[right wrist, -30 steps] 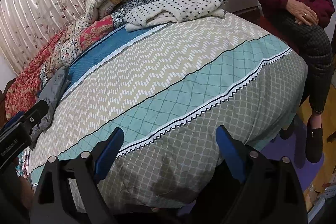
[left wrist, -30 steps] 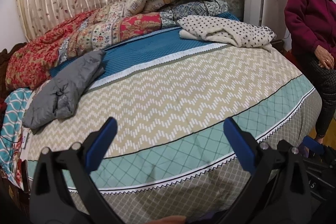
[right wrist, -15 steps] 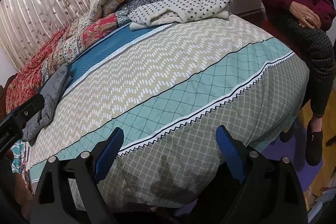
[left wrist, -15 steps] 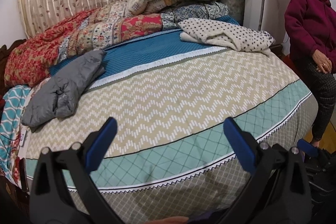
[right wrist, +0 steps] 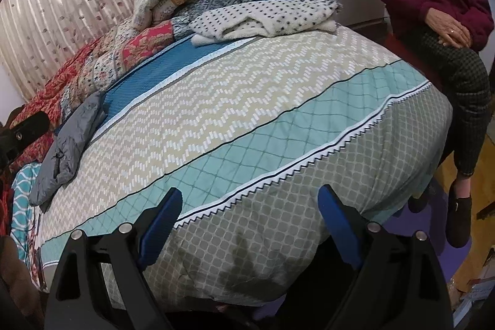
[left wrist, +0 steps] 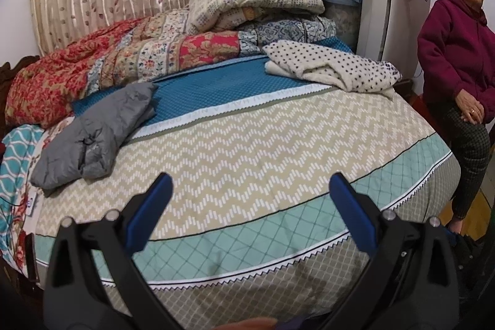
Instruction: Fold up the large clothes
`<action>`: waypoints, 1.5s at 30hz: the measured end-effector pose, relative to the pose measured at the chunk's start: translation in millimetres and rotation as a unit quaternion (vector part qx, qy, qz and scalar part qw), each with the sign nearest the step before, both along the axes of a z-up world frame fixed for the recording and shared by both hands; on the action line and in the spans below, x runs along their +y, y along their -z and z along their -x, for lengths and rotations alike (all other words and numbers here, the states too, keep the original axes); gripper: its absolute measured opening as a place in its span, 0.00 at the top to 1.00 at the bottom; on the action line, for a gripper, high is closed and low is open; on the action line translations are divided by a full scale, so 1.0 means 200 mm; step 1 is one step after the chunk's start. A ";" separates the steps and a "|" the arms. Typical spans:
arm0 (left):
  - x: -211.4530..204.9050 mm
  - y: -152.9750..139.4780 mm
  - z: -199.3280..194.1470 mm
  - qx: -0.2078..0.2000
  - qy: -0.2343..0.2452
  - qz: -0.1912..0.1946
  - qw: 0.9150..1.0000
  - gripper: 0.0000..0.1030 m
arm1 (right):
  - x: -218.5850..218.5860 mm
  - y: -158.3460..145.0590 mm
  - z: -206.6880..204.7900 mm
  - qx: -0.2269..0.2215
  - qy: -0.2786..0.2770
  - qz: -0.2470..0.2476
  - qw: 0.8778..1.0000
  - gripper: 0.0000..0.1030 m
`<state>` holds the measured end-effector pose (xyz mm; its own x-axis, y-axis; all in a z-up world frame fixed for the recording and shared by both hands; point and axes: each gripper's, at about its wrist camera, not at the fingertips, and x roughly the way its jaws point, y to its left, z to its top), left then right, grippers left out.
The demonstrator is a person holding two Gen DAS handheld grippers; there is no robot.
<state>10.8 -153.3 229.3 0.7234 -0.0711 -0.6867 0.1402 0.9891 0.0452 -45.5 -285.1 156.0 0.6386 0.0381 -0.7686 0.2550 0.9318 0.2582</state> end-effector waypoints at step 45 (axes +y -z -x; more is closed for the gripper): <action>-0.02 0.12 -0.05 0.039 0.000 -0.005 0.999 0.06 | -0.09 0.08 0.03 0.016 0.018 -0.027 0.999 0.22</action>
<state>20.8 -158.1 205.2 0.6680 -0.0633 -0.7414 0.1434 0.9886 0.0449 -50.5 -303.0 140.8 0.6154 0.0573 -0.7862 0.2973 0.9068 0.2988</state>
